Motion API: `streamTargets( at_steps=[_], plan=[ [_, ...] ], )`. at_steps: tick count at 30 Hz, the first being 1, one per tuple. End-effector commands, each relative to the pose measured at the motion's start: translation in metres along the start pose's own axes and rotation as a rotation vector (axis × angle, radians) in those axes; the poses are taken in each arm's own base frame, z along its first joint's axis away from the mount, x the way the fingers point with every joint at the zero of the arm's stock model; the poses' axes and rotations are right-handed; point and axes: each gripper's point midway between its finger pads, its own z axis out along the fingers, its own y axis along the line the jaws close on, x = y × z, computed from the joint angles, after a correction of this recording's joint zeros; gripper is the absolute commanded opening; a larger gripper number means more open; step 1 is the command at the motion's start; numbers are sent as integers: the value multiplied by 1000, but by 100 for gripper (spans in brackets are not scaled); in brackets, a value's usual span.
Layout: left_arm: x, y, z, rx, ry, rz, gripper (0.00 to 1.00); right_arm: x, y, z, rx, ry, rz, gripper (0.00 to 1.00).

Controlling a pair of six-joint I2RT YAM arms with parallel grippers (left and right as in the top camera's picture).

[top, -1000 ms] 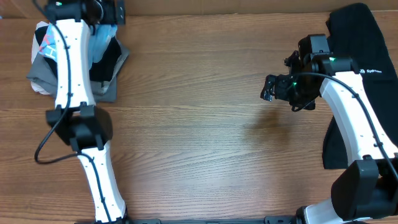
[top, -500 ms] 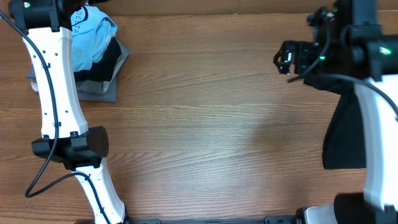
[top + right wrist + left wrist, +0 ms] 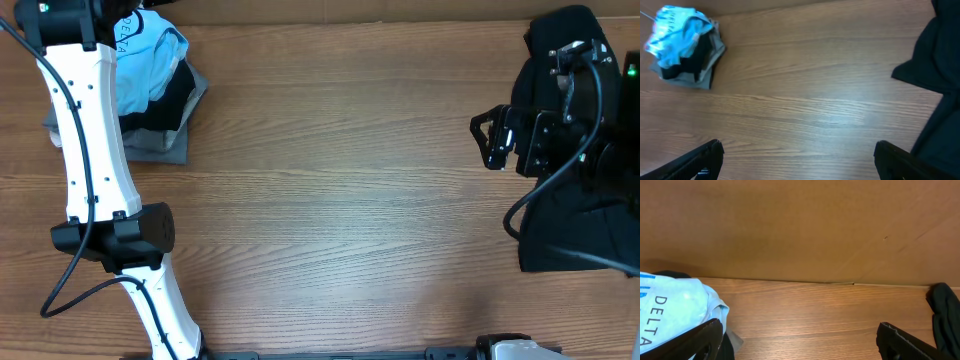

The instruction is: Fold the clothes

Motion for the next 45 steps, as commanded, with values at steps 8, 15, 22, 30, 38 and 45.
streamTargets(
  at_steps=[8, 15, 22, 30, 38, 45],
  plan=[
    [0, -5, -1, 19, 0, -7, 100, 2, -32, 7, 175, 18, -122, 100],
    [0, -5, -1, 19, 0, -7, 100, -10, -8, 5, 26, -351, -213, 100],
    [0, -5, -1, 19, 0, -7, 100, 61, -1, 49, -139, -548, -304, 100],
    [-1, -4, -1, 19, -1, -7, 100, 117, -12, 82, -187, -817, -378, 100],
    [-1, -4, -1, 18, -1, -8, 100, 136, -30, 103, -140, -942, -374, 100],
    [-1, -4, -1, 19, -1, -8, 100, 143, -49, 116, -60, -960, -332, 100]
  ],
)
